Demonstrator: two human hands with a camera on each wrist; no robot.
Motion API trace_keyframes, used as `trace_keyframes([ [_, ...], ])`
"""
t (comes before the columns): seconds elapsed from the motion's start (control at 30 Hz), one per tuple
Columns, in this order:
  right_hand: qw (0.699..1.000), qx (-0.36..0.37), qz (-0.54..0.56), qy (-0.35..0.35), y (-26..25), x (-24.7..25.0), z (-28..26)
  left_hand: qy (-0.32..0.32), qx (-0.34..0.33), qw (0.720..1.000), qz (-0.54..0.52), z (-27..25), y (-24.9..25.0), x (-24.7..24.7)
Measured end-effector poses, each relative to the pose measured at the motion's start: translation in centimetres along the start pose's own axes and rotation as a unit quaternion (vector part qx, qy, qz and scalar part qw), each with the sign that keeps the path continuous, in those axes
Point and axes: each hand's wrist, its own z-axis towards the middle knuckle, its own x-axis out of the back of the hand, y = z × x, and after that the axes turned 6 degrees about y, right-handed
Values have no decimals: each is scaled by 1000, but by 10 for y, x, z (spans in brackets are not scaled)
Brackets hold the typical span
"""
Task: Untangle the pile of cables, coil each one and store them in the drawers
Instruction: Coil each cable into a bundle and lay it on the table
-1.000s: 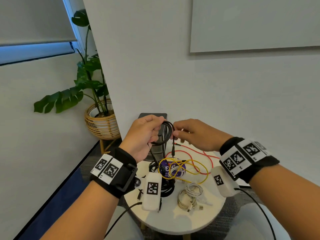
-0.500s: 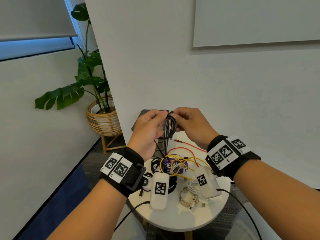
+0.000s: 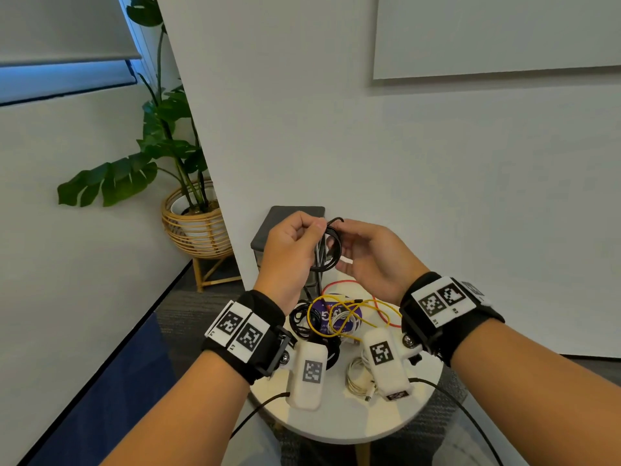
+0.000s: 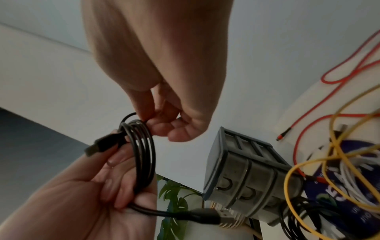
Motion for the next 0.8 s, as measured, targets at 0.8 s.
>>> trace_keyframes([
  [0.8, 844, 22, -525, -106, -3, 25, -3, 55, 13, 988, 143, 15, -37, 10],
])
